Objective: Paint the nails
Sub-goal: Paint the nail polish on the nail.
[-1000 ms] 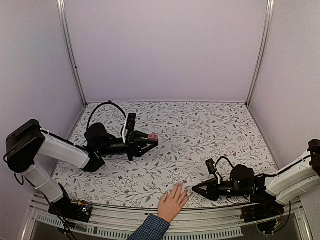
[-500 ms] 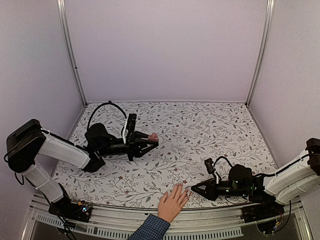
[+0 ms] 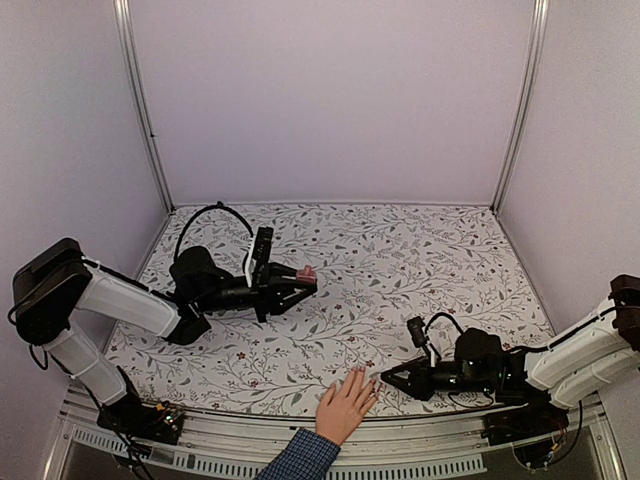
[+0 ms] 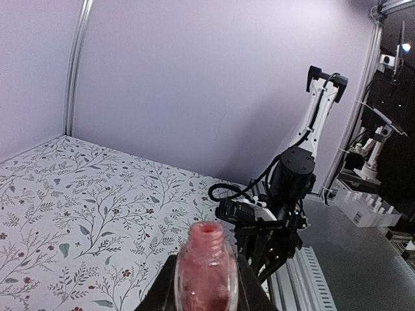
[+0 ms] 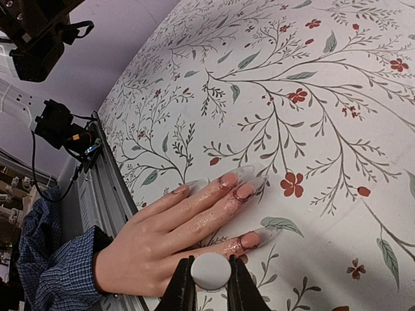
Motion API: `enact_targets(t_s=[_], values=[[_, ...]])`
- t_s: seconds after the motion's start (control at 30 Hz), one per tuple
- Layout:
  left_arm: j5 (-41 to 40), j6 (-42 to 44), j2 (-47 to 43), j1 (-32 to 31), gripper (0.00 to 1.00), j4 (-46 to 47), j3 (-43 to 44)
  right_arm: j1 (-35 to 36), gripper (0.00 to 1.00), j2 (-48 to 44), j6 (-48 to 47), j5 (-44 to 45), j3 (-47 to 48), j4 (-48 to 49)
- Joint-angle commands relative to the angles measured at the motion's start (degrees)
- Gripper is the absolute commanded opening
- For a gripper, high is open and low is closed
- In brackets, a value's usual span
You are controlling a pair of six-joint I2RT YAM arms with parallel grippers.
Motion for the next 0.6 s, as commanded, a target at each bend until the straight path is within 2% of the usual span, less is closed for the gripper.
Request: enact_targets(t_s=[0.0,0.57], values=[[0.05,0.10,0.93,0.78,0.00,1.25,0.07,0.49,0.00,-1.59,1.06,1.67,-0.30,-0.75],[0.23,-0.01,1.59,0.78,0.00,1.49,0.39,1.29,0.00,-6.03,4.09,5.73,-1.20,-5.50]])
